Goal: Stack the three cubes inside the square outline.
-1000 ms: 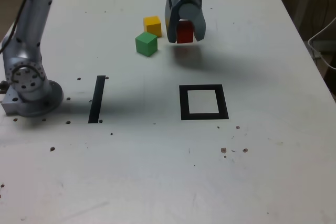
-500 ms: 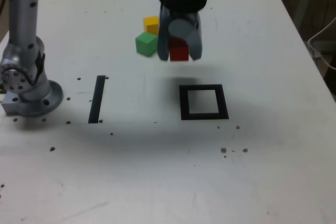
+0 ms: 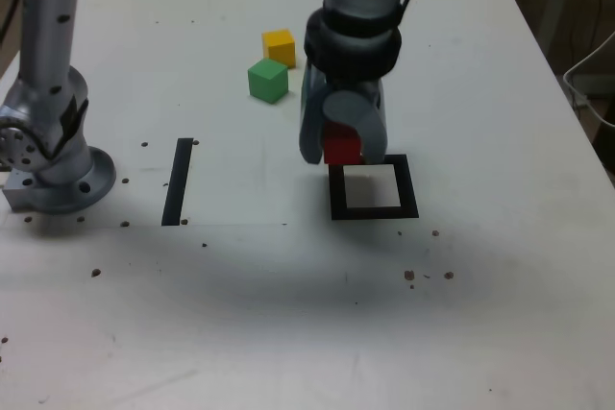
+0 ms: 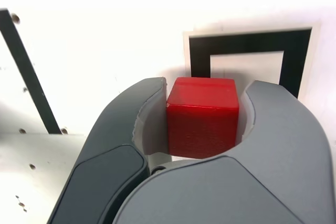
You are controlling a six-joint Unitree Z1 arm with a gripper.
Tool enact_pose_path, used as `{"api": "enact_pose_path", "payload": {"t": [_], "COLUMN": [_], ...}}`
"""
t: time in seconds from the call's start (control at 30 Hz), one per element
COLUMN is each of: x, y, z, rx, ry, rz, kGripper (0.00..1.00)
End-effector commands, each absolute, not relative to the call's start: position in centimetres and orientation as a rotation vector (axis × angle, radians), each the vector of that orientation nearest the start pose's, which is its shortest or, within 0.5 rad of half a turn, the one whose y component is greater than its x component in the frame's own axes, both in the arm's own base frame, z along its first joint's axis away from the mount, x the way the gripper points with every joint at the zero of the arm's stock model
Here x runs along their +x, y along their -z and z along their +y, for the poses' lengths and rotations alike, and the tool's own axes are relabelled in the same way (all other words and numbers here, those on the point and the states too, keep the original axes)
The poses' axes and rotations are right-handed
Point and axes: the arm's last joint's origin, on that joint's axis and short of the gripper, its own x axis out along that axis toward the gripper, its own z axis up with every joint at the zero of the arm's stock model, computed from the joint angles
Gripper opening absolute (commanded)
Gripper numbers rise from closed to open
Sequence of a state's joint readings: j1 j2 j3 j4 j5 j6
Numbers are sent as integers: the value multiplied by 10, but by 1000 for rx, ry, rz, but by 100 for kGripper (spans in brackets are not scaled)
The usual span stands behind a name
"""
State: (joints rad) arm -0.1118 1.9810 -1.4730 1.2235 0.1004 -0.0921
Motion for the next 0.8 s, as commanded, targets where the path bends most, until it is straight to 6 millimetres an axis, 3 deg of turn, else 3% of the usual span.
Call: {"api": "enact_pose_path", "payload": {"t": [0.0, 0.43, 0.77], "x": [344, 362, 365], "y": [-246, -229, -214], "z": [-38, -49, -44], "rx": [109, 110, 107], "ry": [-58, -46, -56], "rz": [1722, 1718, 1748], "kGripper": [18, 19, 29]}}
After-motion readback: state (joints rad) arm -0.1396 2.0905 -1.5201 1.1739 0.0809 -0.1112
